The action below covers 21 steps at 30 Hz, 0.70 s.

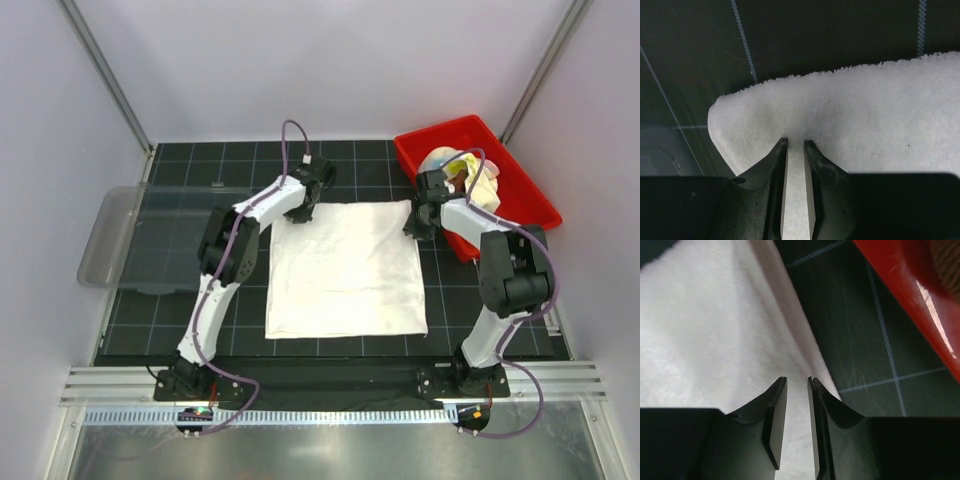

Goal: Fold and stack the towels
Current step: Fold the towel

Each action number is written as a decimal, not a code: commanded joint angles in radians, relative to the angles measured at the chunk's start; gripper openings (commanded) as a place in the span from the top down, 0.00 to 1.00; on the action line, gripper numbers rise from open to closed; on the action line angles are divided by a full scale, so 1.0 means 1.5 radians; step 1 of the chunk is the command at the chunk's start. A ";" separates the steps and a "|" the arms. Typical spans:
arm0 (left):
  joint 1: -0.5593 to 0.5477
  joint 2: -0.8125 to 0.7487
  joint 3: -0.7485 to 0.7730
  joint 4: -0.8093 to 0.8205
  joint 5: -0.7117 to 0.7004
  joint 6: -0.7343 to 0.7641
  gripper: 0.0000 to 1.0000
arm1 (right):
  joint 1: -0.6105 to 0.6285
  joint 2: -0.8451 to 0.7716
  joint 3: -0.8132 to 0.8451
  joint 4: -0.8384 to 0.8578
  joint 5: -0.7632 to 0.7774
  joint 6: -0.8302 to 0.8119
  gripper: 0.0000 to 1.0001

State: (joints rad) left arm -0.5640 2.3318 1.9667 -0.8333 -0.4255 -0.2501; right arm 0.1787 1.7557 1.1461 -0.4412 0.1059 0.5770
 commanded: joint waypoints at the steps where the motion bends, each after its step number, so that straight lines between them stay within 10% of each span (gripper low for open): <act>1: 0.034 0.025 0.074 -0.052 -0.041 0.031 0.77 | 0.003 0.008 -0.016 0.012 0.040 -0.022 0.69; 13: 0.085 0.104 0.135 -0.093 -0.036 0.008 0.76 | -0.009 0.005 -0.068 0.007 0.172 -0.023 0.73; 21: 0.083 0.032 0.137 -0.059 0.105 0.033 0.67 | -0.008 -0.004 0.035 0.003 0.004 -0.104 0.64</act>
State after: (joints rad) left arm -0.4458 2.4538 2.1593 -0.9230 -0.3988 -0.2207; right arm 0.1783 1.7737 1.0988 -0.4225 0.1844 0.5083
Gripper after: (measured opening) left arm 0.318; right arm 0.343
